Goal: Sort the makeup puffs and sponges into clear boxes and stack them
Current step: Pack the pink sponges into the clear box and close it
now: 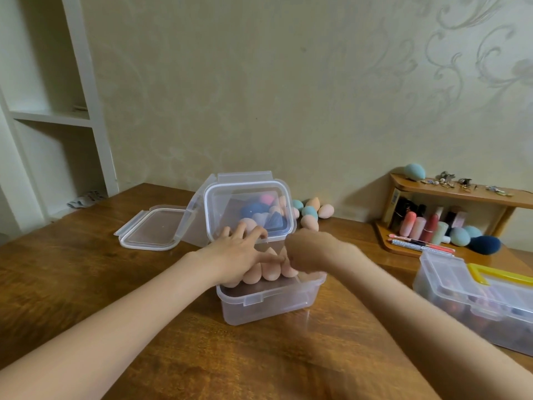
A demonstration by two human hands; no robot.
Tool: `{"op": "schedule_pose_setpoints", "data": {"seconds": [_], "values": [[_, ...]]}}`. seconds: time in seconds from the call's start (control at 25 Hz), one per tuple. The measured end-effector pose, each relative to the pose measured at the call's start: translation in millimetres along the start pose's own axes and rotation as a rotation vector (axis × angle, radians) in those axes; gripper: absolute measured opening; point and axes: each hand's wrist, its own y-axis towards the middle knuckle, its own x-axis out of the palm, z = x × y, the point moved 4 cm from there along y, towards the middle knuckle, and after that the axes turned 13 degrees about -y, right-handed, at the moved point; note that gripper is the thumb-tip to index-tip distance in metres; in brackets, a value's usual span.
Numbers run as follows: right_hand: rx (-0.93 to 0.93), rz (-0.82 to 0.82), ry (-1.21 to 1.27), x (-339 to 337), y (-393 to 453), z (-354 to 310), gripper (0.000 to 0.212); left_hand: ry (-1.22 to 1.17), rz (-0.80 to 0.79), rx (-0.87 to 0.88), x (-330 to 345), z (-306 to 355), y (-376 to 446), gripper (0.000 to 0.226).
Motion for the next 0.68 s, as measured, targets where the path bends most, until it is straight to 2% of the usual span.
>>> {"op": "schedule_pose_setpoints", "data": {"seconds": [0.04, 0.12, 0.16, 0.2, 0.28, 0.36, 0.4, 0.48, 0.56, 0.6, 0.64, 0.68], "values": [[0.030, 0.007, 0.074, -5.4, 4.8, 13.8, 0.025, 0.006, -0.005, 0.006, -0.5, 0.4, 0.6, 0.082], [0.146, 0.163, 0.226, -10.9, 27.3, 51.7, 0.016, 0.011, 0.007, 0.026, 0.9, 0.0, 2.1, 0.075], [0.214, 0.231, 0.263, -2.9, 44.7, 70.2, 0.023, 0.019, 0.014, 0.036, 1.7, -1.1, 2.9, 0.072], [0.255, 0.214, 0.277, 11.6, 61.2, 82.2, 0.030, 0.029, 0.017, 0.045, 2.2, -2.4, 3.7, 0.071], [0.221, 0.074, 0.224, 50.6, 89.6, 86.7, 0.037, 0.044, 0.014, 0.051, 3.7, -3.3, 5.1, 0.072], [0.213, 0.058, 0.262, 75.5, 108.0, 83.1, 0.046, 0.049, 0.020, 0.050, 5.2, -4.9, 6.4, 0.074], [0.224, 0.117, 0.303, 78.0, 110.6, 82.1, 0.046, 0.045, 0.016, 0.047, 5.7, -5.0, 7.2, 0.075], [0.254, 0.349, 0.389, 60.5, 101.8, 82.6, 0.037, 0.037, 0.008, 0.043, 6.8, -6.5, 8.2, 0.076], [0.275, 0.610, 0.738, 30.2, 75.7, 89.5, 0.031, 0.039, 0.015, 0.049, 6.6, -8.0, 8.8, 0.078], [0.221, 0.650, 1.021, 16.7, 61.0, 90.9, 0.027, 0.051, 0.014, 0.051, 6.6, -7.9, 9.1, 0.078], [0.090, 0.584, 1.297, 4.8, 46.1, 86.6, 0.022, 0.062, 0.013, 0.053, 7.2, -7.0, 10.0, 0.077], [-0.096, 0.421, 1.498, -3.5, 34.2, 75.3, 0.020, 0.062, 0.013, 0.046, 8.0, -6.1, 11.4, 0.075]]}}
